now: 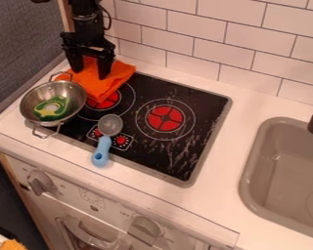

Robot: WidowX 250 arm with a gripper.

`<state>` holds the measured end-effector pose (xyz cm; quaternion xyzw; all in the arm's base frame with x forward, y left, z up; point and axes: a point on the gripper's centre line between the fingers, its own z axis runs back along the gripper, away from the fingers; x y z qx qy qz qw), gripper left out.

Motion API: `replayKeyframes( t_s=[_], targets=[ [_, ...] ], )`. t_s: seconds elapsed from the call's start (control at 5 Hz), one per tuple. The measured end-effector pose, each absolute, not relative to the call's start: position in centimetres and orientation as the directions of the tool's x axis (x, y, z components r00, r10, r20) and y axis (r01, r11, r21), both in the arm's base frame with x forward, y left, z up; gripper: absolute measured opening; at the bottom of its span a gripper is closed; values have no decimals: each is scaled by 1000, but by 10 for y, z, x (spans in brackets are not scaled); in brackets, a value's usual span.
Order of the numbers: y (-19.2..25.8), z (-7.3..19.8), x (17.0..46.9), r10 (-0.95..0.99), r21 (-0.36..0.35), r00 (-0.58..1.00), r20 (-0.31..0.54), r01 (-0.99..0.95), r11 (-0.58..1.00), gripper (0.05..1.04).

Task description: Move the orange cloth to the upper left of the stove

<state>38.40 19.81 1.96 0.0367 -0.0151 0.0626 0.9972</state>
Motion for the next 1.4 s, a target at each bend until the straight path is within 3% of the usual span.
replayKeyframes(
  t_s=[0.2, 0.4, 0.6, 0.8, 1.4],
  targets=[
    [189, 31, 390, 128, -39, 990, 52, -126, 991, 998],
    [181, 67, 394, 115, -104, 986, 121, -103, 989, 998],
    [187, 109, 390, 79, -47, 975, 206, -71, 996, 998],
    [191, 113, 375, 76, -18, 975, 208, -74, 997, 998],
    [154, 99, 356, 9, -29, 988, 157, -4, 1000, 998]
  ],
)
